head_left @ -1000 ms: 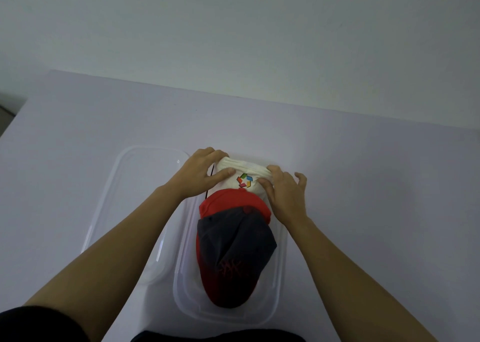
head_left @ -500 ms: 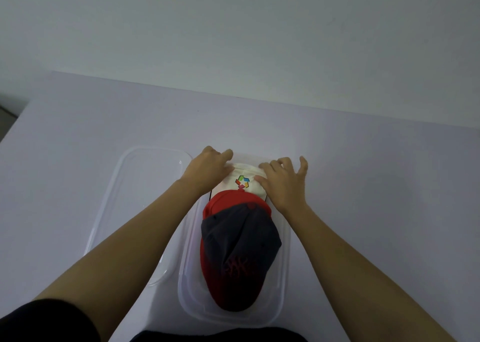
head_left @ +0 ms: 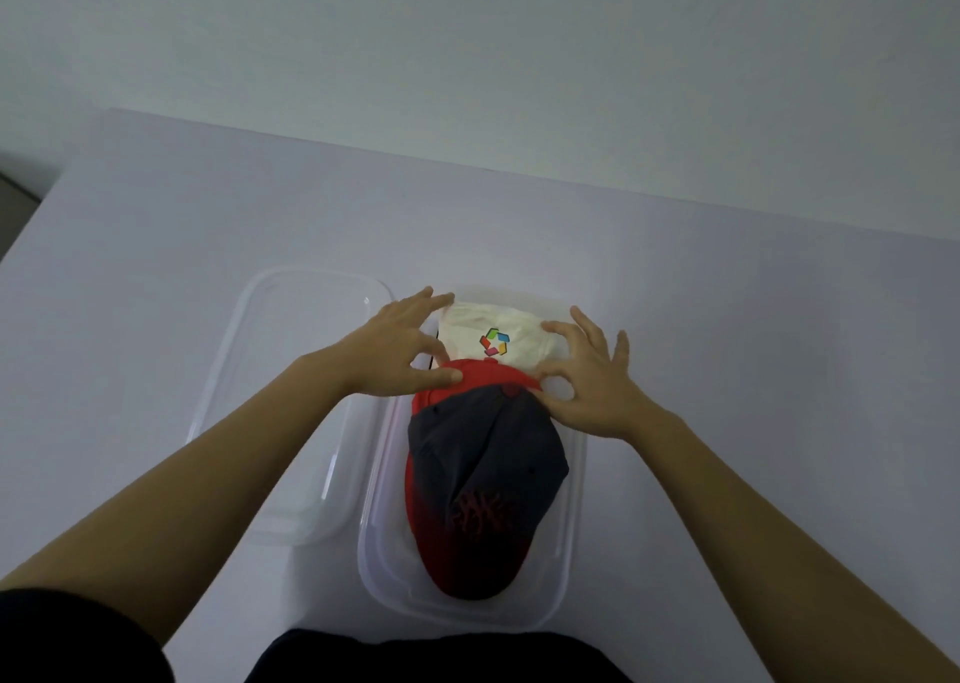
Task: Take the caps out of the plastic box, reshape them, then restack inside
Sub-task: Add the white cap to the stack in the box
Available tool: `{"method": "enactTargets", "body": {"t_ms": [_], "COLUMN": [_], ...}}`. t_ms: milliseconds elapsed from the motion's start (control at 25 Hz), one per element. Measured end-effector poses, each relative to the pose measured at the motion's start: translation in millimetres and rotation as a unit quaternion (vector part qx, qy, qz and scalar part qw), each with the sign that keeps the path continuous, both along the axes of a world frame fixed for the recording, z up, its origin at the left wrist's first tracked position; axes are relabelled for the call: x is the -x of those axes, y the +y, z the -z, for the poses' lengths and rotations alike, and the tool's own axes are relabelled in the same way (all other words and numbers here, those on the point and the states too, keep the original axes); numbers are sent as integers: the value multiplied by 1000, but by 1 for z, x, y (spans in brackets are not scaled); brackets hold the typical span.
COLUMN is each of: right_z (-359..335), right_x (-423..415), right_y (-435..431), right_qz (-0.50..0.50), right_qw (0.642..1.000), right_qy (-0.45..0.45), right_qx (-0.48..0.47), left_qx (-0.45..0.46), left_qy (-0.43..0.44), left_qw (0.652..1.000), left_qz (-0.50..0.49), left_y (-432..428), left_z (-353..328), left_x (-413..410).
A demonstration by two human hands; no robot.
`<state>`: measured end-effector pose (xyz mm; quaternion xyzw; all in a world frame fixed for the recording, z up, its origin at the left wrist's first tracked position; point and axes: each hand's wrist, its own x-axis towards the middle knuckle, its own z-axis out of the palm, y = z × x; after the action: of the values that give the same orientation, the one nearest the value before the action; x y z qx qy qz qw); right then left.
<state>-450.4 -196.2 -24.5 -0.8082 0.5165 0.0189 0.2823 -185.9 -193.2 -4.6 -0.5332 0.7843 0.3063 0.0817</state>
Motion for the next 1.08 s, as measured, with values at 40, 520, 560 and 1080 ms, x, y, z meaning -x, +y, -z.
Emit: {"method": "enactTargets", "body": {"t_ms": [40, 520, 560, 1080], "right_z": [-2, 7, 8, 24], "right_x": [-1, -10, -10, 1], "right_y": [0, -14, -14, 1], "right_qz": [-16, 10, 20, 77], "right_qw": [1000, 999, 999, 995], "right_qy": [1, 44, 29, -36], "right_qx": [-9, 25, 32, 59], "left_qx": [-11, 42, 56, 199], "left_qy": [-3, -66, -67, 234], "left_qw": [1000, 996, 994, 896], "left_qz": [9, -54, -58, -322], "left_y": [0, -5, -4, 39], "left_z": [3, 6, 8, -5], "left_x": [2, 21, 23, 53]}}
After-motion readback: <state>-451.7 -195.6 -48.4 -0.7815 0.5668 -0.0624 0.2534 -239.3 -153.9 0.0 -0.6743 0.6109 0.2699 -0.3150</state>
